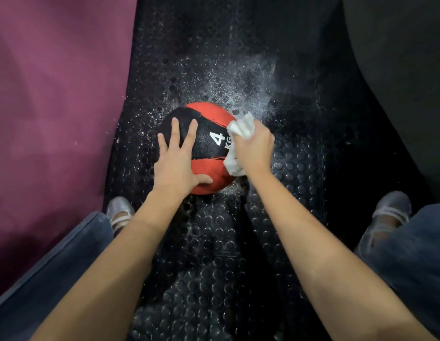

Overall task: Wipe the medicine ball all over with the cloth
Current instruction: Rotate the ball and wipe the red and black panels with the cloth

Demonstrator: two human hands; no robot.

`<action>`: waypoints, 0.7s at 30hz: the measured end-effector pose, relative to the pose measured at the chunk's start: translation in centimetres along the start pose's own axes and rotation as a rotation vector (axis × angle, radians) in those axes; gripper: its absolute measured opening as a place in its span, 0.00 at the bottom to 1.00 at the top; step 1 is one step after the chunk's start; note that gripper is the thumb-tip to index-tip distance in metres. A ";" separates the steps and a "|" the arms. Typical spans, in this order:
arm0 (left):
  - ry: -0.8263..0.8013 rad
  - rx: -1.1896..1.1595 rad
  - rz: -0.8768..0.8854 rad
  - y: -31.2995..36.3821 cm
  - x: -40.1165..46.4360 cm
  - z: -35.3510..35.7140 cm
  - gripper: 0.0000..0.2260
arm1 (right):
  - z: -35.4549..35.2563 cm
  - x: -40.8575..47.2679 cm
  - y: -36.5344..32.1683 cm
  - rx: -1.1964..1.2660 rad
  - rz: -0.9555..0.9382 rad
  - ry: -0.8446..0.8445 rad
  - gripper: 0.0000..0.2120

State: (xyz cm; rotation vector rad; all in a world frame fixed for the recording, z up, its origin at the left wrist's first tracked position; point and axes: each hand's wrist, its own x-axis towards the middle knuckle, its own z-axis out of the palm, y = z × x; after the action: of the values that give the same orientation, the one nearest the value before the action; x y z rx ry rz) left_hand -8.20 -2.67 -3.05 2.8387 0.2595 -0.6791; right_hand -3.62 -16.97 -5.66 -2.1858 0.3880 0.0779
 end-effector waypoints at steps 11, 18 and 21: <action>0.025 -0.042 -0.021 0.1 -0.2 0.3 0.62 | -0.2 0.0 0.1 0.000 0.035 -0.053 0.08; 0.006 0.007 -0.020 0.8 -0.3 0.0 0.61 | 0.2 1.5 -4.5 -0.297 -0.283 -0.187 0.10; 0.006 0.010 -0.028 0.9 -0.3 0.1 0.61 | 1.5 3.1 -7.2 -0.442 -0.417 -0.299 0.06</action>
State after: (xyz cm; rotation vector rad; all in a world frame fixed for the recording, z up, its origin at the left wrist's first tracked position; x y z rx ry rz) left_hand -8.27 -3.62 -2.81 2.8527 0.2979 -0.6790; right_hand 1.66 -12.54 -1.59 -2.5914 -0.2844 0.2768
